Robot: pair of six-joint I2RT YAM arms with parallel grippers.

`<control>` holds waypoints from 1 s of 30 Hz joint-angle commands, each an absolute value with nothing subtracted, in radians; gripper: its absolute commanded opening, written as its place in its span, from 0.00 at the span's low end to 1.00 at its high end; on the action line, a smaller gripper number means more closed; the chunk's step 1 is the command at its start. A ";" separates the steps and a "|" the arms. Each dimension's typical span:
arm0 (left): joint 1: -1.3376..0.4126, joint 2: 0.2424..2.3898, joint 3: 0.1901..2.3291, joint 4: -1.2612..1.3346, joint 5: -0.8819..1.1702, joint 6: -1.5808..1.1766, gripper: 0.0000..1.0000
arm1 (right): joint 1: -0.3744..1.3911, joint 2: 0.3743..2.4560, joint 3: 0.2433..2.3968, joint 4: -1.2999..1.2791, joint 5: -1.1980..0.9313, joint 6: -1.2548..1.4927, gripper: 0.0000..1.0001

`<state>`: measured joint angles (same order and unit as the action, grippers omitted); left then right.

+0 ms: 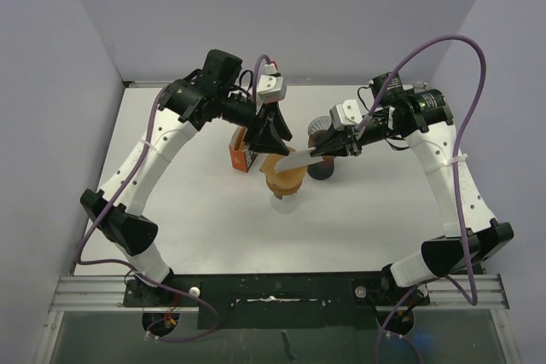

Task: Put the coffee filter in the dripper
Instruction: Place the coffee filter in the coffee dripper.

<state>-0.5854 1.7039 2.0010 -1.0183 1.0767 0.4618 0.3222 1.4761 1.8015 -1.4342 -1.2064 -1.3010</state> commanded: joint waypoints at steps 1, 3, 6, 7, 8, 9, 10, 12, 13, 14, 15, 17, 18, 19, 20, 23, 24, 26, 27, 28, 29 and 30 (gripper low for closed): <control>-0.583 1.670 1.995 -1.040 1.112 0.530 0.45 | 0.318 1.460 1.833 -1.433 -1.259 -1.296 0.01; -0.587 1.671 1.992 -1.040 1.109 0.532 0.45 | 0.319 1.461 1.833 -1.432 -1.259 -1.296 0.02; -0.591 1.672 1.988 -1.042 1.109 0.536 0.45 | 0.317 1.462 1.833 -1.431 -1.259 -1.296 0.02; -0.591 1.673 1.988 -1.043 1.109 0.537 0.45 | 0.316 1.462 1.833 -1.431 -1.261 -1.296 0.02; -0.590 1.674 1.988 -1.042 1.108 0.538 0.45 | 0.315 1.461 1.833 -1.430 -1.262 -1.296 0.02; -0.591 1.674 1.988 -1.043 1.108 0.539 0.45 | 0.315 1.461 1.834 -1.431 -1.262 -1.296 0.02; -0.591 1.675 1.988 -1.042 1.108 0.539 0.45 | 0.315 1.461 1.835 -1.431 -1.262 -1.296 0.02; -0.591 1.676 1.988 -1.041 1.110 0.540 0.45 | 0.313 1.462 1.835 -1.431 -1.261 -1.296 0.02; -0.592 1.677 1.989 -1.041 1.110 0.539 0.45 | 0.312 1.462 1.835 -1.431 -1.260 -1.296 0.02; -0.591 1.677 1.988 -1.041 1.109 0.539 0.45 | 0.313 1.463 1.835 -1.431 -1.262 -1.294 0.02; -0.591 1.677 1.988 -1.042 1.109 0.539 0.45 | 0.312 1.463 1.835 -1.431 -1.263 -1.295 0.02; -0.591 1.677 1.987 -1.041 1.109 0.539 0.45 | 0.311 1.463 1.835 -1.431 -1.265 -1.295 0.03; -0.592 1.676 1.986 -1.040 1.109 0.540 0.45 | 0.311 1.463 1.836 -1.431 -1.266 -1.295 0.03; -0.592 1.676 1.984 -1.039 1.110 0.541 0.45 | 0.309 1.463 1.836 -1.431 -1.268 -1.295 0.03; -0.591 1.675 1.980 -1.038 1.112 0.541 0.45 | 0.310 1.462 1.836 -1.431 -1.270 -1.295 0.03; -0.595 1.676 1.966 -1.032 1.109 0.540 0.45 | 0.306 1.463 1.836 -1.431 -1.274 -1.294 0.03; -0.597 1.678 1.962 -1.032 1.109 0.541 0.45 | 0.305 1.464 1.836 -1.431 -1.276 -1.295 0.03; -0.598 1.677 1.954 -1.026 1.108 0.540 0.45 | 0.305 1.464 1.836 -1.431 -1.279 -1.295 0.03; -0.599 1.678 1.952 -1.024 1.108 0.540 0.45 | 0.305 1.464 1.836 -1.430 -1.281 -1.295 0.03; -0.599 1.679 1.950 -1.022 1.108 0.539 0.45 | 0.304 1.464 1.836 -1.431 -1.282 -1.295 0.03; -0.598 1.680 1.950 -1.020 1.107 0.539 0.44 | 0.303 1.464 1.836 -1.430 -1.284 -1.295 0.03; -0.599 1.680 1.950 -1.019 1.108 0.540 0.44 | 0.302 1.464 1.836 -1.429 -1.287 -1.296 0.03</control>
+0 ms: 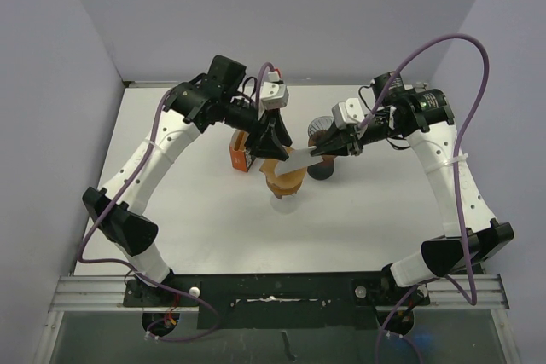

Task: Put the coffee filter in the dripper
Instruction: Place the coffee filter in the coffee dripper.

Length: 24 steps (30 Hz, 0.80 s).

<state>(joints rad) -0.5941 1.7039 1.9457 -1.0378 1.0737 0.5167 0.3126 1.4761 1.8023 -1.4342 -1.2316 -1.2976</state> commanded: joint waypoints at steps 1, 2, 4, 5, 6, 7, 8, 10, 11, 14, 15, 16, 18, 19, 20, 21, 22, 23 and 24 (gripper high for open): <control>-0.599 1.680 1.951 -1.016 1.108 0.537 0.43 | 0.300 1.465 1.836 -1.430 -1.289 -1.297 0.03; -0.599 1.681 1.950 -1.014 1.107 0.537 0.42 | 0.300 1.466 1.835 -1.430 -1.292 -1.298 0.03; -0.600 1.682 1.950 -1.012 1.106 0.536 0.40 | 0.299 1.465 1.832 -1.431 -1.293 -1.300 0.03; -0.599 1.681 1.948 -1.011 1.106 0.537 0.39 | 0.298 1.464 1.830 -1.431 -1.294 -1.302 0.03; -0.599 1.681 1.946 -1.009 1.106 0.536 0.38 | 0.295 1.463 1.830 -1.430 -1.296 -1.303 0.03; -0.600 1.681 1.944 -1.008 1.107 0.535 0.37 | 0.292 1.462 1.831 -1.431 -1.299 -1.305 0.03; -0.600 1.681 1.942 -1.005 1.109 0.536 0.36 | 0.289 1.461 1.830 -1.430 -1.305 -1.308 0.03; -0.599 1.680 1.937 -1.001 1.110 0.537 0.32 | 0.279 1.460 1.830 -1.430 -1.319 -1.315 0.03; -0.598 1.680 1.934 -1.000 1.111 0.539 0.31 | 0.271 1.459 1.830 -1.429 -1.327 -1.317 0.02; -0.594 1.678 1.923 -0.994 1.121 0.538 0.25 | 0.250 1.453 1.823 -1.420 -1.349 -1.318 0.02; -0.592 1.677 1.920 -0.992 1.127 0.540 0.23 | 0.244 1.451 1.818 -1.417 -1.357 -1.318 0.02; -0.591 1.676 1.919 -0.989 1.133 0.541 0.21 | 0.240 1.450 1.812 -1.414 -1.363 -1.318 0.02; -0.590 1.677 1.921 -0.985 1.161 0.544 0.17 | 0.235 1.446 1.801 -1.408 -1.375 -1.318 0.02; -0.590 1.678 1.925 -0.980 1.170 0.542 0.15 | 0.233 1.445 1.796 -1.405 -1.378 -1.318 0.02; -0.592 1.679 1.928 -0.974 1.173 0.539 0.13 | 0.232 1.446 1.793 -1.402 -1.380 -1.318 0.03; -0.595 1.681 1.930 -0.967 1.173 0.531 0.12 | 0.232 1.447 1.789 -1.401 -1.383 -1.317 0.03; -0.597 1.684 1.934 -0.959 1.169 0.516 0.10 | 0.231 1.449 1.788 -1.399 -1.385 -1.316 0.03; -0.598 1.687 1.937 -0.947 1.165 0.502 0.10 | 0.231 1.449 1.786 -1.398 -1.386 -1.316 0.03; -0.601 1.690 1.938 -0.937 1.162 0.492 0.10 | 0.232 1.448 1.784 -1.396 -1.388 -1.315 0.04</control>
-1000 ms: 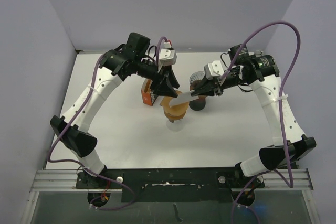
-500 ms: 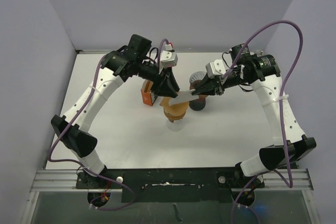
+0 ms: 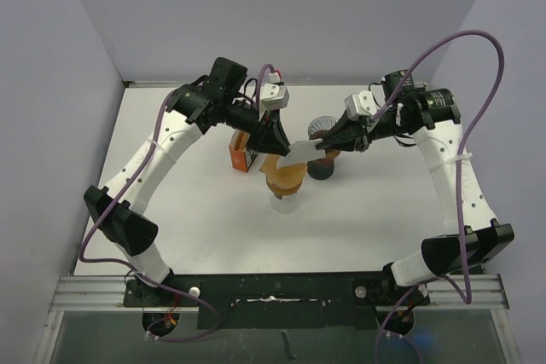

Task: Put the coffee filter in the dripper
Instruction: Place the coffee filter in the coffee dripper.

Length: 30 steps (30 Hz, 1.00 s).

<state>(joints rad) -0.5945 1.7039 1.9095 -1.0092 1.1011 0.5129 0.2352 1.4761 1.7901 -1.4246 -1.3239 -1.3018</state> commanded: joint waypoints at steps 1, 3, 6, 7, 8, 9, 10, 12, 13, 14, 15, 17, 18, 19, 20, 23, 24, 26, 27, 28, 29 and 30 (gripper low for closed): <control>-0.602 1.691 1.939 -0.931 1.161 0.485 0.09 | 0.232 1.449 1.784 -1.395 -1.388 -1.315 0.04; -0.608 1.694 1.942 -0.930 1.160 0.481 0.08 | 0.229 1.450 1.779 -1.391 -1.389 -1.313 0.05; -0.611 1.698 1.953 -0.923 1.159 0.469 0.00 | 0.224 1.451 1.767 -1.374 -1.392 -1.297 0.09; -0.610 1.699 1.960 -0.918 1.150 0.458 0.00 | 0.217 1.449 1.762 -1.358 -1.391 -1.278 0.12; -0.609 1.700 1.969 -0.909 1.135 0.443 0.00 | 0.213 1.447 1.758 -1.329 -1.387 -1.224 0.16; -0.607 1.700 1.975 -0.895 1.112 0.423 0.00 | 0.199 1.445 1.753 -1.261 -1.375 -1.129 0.20; -0.605 1.700 1.982 -0.873 1.079 0.390 0.00 | 0.193 1.441 1.745 -1.159 -1.345 -0.966 0.22; -0.595 1.699 1.993 -0.812 0.993 0.311 0.00 | 0.180 1.431 1.733 -0.958 -1.219 -0.643 0.26; -0.586 1.697 1.995 -0.772 0.952 0.269 0.00 | 0.175 1.427 1.733 -0.878 -1.144 -0.508 0.28; -0.576 1.695 1.995 -0.735 0.903 0.222 0.00 | 0.172 1.426 1.735 -0.836 -1.077 -0.439 0.41; -0.563 1.692 1.992 -0.692 0.861 0.173 0.00 | 0.169 1.425 1.740 -0.803 -1.019 -0.389 0.53; -0.537 1.688 1.984 -0.620 0.788 0.088 0.00 | 0.161 1.432 1.756 -0.769 -0.932 -0.333 0.64; -0.528 1.685 1.981 -0.585 0.738 0.044 0.00 | 0.161 1.437 1.767 -0.755 -0.907 -0.315 0.66; -0.524 1.687 1.982 -0.562 0.683 0.010 0.00 | 0.162 1.441 1.774 -0.741 -0.885 -0.296 0.67; -0.524 1.692 1.988 -0.545 0.624 -0.012 0.00 | 0.162 1.448 1.782 -0.720 -0.869 -0.274 0.69; -0.527 1.712 2.000 -0.511 0.487 -0.088 0.00 | 0.172 1.469 1.805 -0.659 -0.813 -0.197 0.75; -0.531 1.719 2.004 -0.502 0.448 -0.105 0.00 | 0.179 1.475 1.809 -0.646 -0.796 -0.182 0.76; -0.550 1.735 2.008 -0.494 0.375 -0.126 0.00 | 0.192 1.487 1.811 -0.594 -0.773 -0.129 0.78; -0.559 1.741 2.010 -0.491 0.347 -0.136 0.00 | 0.196 1.494 1.812 -0.573 -0.768 -0.100 0.79; -0.570 1.747 2.011 -0.490 0.315 -0.145 0.00 | 0.204 1.502 1.813 -0.552 -0.764 -0.070 0.81; -0.581 1.751 2.012 -0.486 0.291 -0.153 0.00 | 0.209 1.510 1.813 -0.534 -0.762 -0.040 0.82; -0.591 1.756 2.013 -0.483 0.268 -0.161 0.00 | 0.215 1.519 1.812 -0.520 -0.758 -0.015 0.83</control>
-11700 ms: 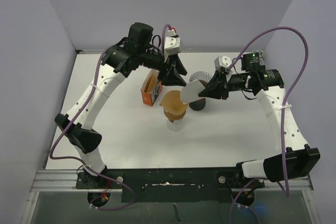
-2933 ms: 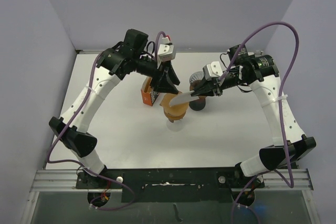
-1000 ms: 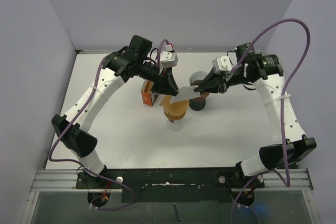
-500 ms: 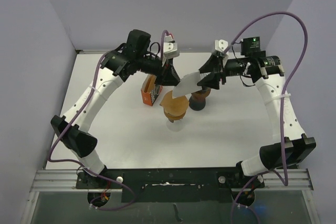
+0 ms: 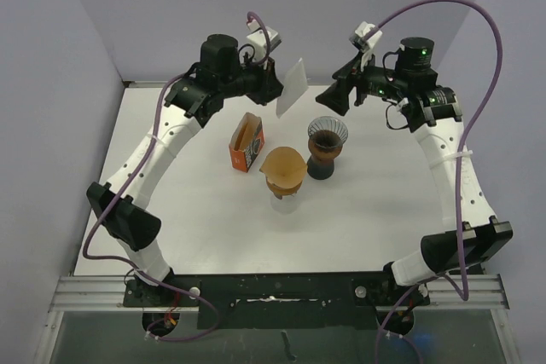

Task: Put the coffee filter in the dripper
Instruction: Place the coffee filter in the coffee dripper.

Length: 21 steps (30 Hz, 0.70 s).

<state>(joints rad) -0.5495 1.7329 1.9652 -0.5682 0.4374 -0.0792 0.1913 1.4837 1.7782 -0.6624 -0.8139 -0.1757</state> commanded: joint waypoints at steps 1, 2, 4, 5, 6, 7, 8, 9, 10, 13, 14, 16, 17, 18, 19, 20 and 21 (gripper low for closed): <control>-0.601 1.762 2.017 -0.482 0.244 -0.163 0.00 | 0.225 1.525 1.808 -0.505 -0.755 0.008 0.83; -0.608 1.767 2.023 -0.481 0.220 -0.170 0.00 | 0.234 1.531 1.803 -0.492 -0.754 0.026 0.84; -0.620 1.779 2.034 -0.479 0.198 -0.177 0.00 | 0.259 1.542 1.794 -0.474 -0.732 0.051 0.85; -0.628 1.784 2.039 -0.479 0.193 -0.178 0.00 | 0.274 1.547 1.793 -0.471 -0.720 0.056 0.86; -0.636 1.790 2.043 -0.480 0.192 -0.174 0.00 | 0.285 1.554 1.793 -0.466 -0.711 0.062 0.87; -0.645 1.793 2.046 -0.482 0.185 -0.169 0.00 | 0.290 1.559 1.792 -0.459 -0.700 0.079 0.88; -0.653 1.795 2.044 -0.483 0.177 -0.164 0.00 | 0.291 1.563 1.790 -0.451 -0.692 0.096 0.88; -0.660 1.797 2.041 -0.483 0.172 -0.159 0.00 | 0.292 1.566 1.789 -0.444 -0.687 0.113 0.88; -0.667 1.798 2.038 -0.485 0.164 -0.156 0.00 | 0.293 1.567 1.788 -0.442 -0.661 0.123 0.89; -0.672 1.799 2.032 -0.483 0.158 -0.154 0.00 | 0.293 1.569 1.783 -0.437 -0.605 0.147 0.89; -0.675 1.799 2.031 -0.484 0.157 -0.152 0.00 | 0.293 1.569 1.780 -0.437 -0.589 0.151 0.89; -0.679 1.801 2.031 -0.486 0.156 -0.144 0.00 | 0.293 1.569 1.774 -0.437 -0.566 0.156 0.88; -0.681 1.803 2.031 -0.486 0.156 -0.142 0.00 | 0.292 1.569 1.768 -0.435 -0.560 0.160 0.88; -0.683 1.804 2.032 -0.487 0.155 -0.141 0.00 | 0.292 1.569 1.762 -0.432 -0.556 0.161 0.87; -0.684 1.806 2.033 -0.488 0.156 -0.139 0.00 | 0.292 1.569 1.755 -0.430 -0.555 0.164 0.86; -0.686 1.807 2.033 -0.488 0.157 -0.136 0.00 | 0.292 1.570 1.750 -0.429 -0.553 0.165 0.85; -0.688 1.808 2.035 -0.489 0.156 -0.134 0.00 | 0.292 1.571 1.743 -0.426 -0.551 0.168 0.84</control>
